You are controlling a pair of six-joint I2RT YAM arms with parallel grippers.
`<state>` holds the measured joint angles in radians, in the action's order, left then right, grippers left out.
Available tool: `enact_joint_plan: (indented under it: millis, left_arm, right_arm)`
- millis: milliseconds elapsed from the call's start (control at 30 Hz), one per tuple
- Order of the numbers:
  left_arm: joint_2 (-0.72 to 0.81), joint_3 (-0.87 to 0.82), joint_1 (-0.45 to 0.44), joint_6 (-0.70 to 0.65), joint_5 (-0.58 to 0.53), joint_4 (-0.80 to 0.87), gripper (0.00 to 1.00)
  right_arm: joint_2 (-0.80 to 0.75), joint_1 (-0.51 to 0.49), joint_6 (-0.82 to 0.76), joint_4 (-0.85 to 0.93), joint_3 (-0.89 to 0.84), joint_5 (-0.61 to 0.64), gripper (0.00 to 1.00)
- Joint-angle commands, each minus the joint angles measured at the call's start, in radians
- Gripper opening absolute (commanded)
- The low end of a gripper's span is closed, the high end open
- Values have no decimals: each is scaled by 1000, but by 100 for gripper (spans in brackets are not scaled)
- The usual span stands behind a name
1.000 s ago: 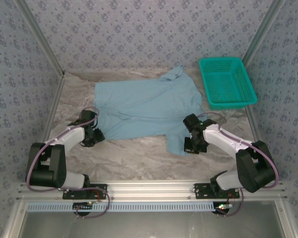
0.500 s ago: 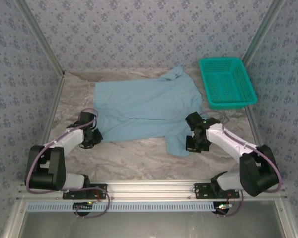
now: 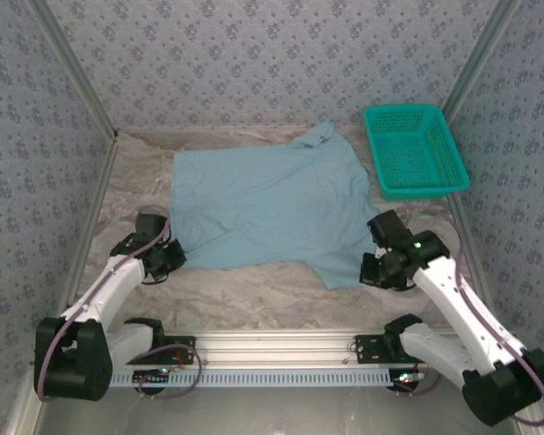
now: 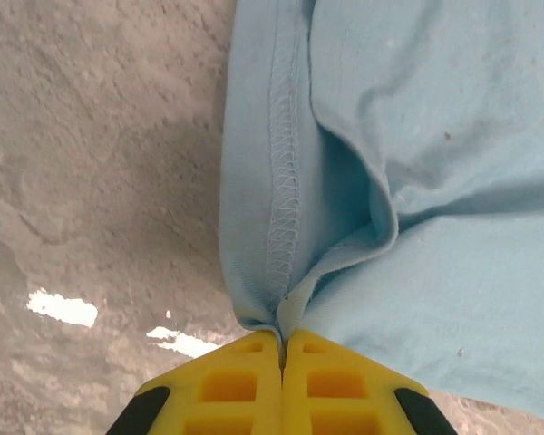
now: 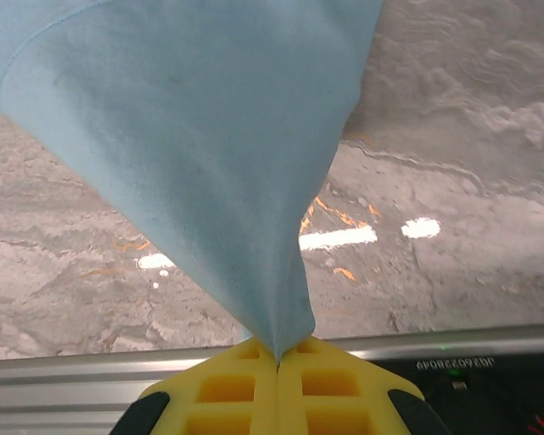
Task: Fold the inside-out t-shirt
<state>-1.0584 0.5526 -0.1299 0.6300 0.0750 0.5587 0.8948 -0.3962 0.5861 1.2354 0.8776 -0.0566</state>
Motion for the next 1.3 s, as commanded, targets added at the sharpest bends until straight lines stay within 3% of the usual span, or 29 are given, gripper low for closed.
enact_joint_plan:
  millis: [0, 367, 600, 800, 1067, 1267]
  left_arm:
    - [56, -14, -13, 49, 27, 56, 1]
    - [264, -41, -39, 185, 53, 185, 0]
    - [258, -10, -47, 181, 19, 198, 0]
    - [91, 70, -10, 106, 22, 65, 0]
    - [-238, 264, 41, 0, 35, -96, 0]
    - [-426, 385, 58, -19, 59, -165, 0]
  right_arm:
    - [-43, 15, 36, 131, 38, 31, 0]
    - [-59, 29, 14, 172, 45, 27, 0]
    - [-1, 96, -56, 127, 97, 21, 1]
    - [177, 219, -135, -80, 209, -63, 1]
    - [581, 241, -182, -291, 503, -78, 2]
    - [894, 242, -197, -340, 760, -79, 2]
